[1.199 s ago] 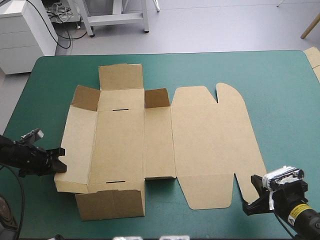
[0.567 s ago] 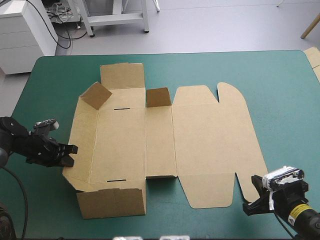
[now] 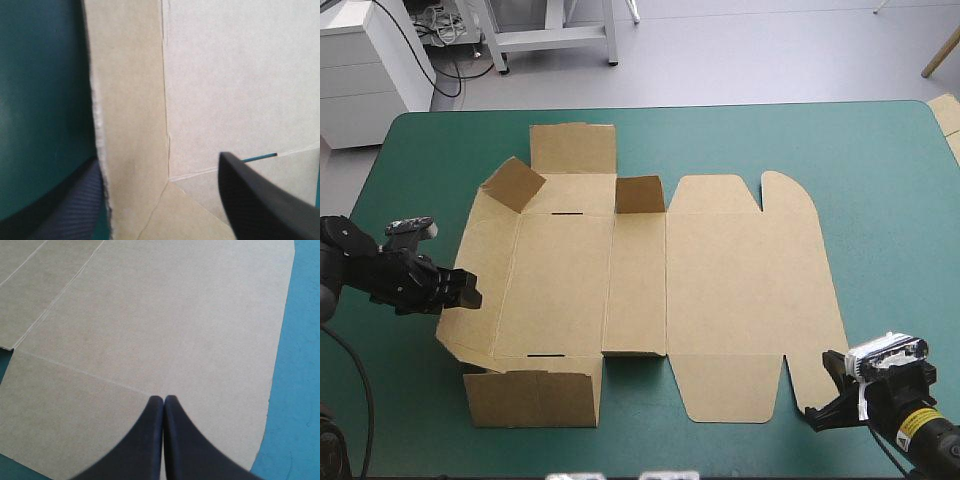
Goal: Fold the box
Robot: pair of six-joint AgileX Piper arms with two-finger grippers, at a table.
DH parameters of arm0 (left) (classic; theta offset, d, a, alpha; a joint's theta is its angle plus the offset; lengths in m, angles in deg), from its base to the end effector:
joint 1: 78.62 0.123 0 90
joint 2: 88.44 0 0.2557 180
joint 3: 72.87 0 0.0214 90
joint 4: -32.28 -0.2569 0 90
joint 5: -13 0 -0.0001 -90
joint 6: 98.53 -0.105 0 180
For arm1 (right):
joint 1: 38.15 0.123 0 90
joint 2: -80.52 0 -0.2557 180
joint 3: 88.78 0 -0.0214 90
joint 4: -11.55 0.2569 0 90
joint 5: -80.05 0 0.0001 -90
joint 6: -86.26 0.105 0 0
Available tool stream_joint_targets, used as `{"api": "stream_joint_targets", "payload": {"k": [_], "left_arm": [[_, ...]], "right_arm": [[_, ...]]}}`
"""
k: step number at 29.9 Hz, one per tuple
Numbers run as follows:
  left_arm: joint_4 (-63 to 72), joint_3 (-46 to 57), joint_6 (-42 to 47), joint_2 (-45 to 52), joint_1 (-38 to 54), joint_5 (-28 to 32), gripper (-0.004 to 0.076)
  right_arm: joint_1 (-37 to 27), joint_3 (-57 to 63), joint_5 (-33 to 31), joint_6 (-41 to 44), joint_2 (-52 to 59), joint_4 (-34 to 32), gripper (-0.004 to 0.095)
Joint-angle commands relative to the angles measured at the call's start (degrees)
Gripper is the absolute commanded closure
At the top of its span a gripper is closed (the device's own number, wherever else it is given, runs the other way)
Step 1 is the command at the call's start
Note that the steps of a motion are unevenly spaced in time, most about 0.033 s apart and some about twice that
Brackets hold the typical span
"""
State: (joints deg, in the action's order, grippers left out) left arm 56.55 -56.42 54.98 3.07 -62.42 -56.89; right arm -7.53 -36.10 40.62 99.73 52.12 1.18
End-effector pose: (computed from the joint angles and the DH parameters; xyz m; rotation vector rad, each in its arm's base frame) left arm 0.2596 0.0332 0.2369 0.0719 2.8688 -0.5004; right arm 0.1058 0.0486 0.2533 -0.3904 2.0655 0.2603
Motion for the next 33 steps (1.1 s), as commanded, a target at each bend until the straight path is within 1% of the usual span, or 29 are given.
{"api": "stream_joint_targets", "payload": {"k": [1, 7, 10, 12, 14, 27, 33], "left_arm": [[2.04, -3.14, 1.48, 1.62, -0.44, -3.56, 0.0113], [2.04, -13.21, 2.34, 1.62, -0.44, -3.28, 0.0127], [2.04, -18.2, 6.96, 2.02, -0.44, -3.28, 0.0127], [2.04, -20.42, 7.95, 2.88, -0.44, -3.28, 0.0127], [2.04, -21.3, 9.3, 4.32, -0.44, -3.28, 0.0127], [-0.08, -21.31, 9.02, 17.66, -0.44, -3.28, 0.0127], [-4.82, -21.31, 9.02, 20.32, -0.44, -3.2, 0.0127]], "right_arm": [[-0.27, -1.5, 3.59, -0.47, -0.32, -0.7, 0.0928], [-0.27, -1.5, 3.59, -0.47, -0.32, -0.7, 0.0928], [-0.27, -1.5, 3.59, -0.59, -0.32, -0.7, 0.0928], [-0.27, -1.5, 3.59, -0.69, -0.32, -0.7, 0.0928], [-0.27, -1.5, 3.59, -0.72, -0.32, -0.7, 0.0928], [-0.27, -1.49, 3.59, -1.1, -0.32, -0.7, 0.0928], [-0.27, -1.49, 3.69, -1.18, -0.32, -0.7, 0.0928]]}}
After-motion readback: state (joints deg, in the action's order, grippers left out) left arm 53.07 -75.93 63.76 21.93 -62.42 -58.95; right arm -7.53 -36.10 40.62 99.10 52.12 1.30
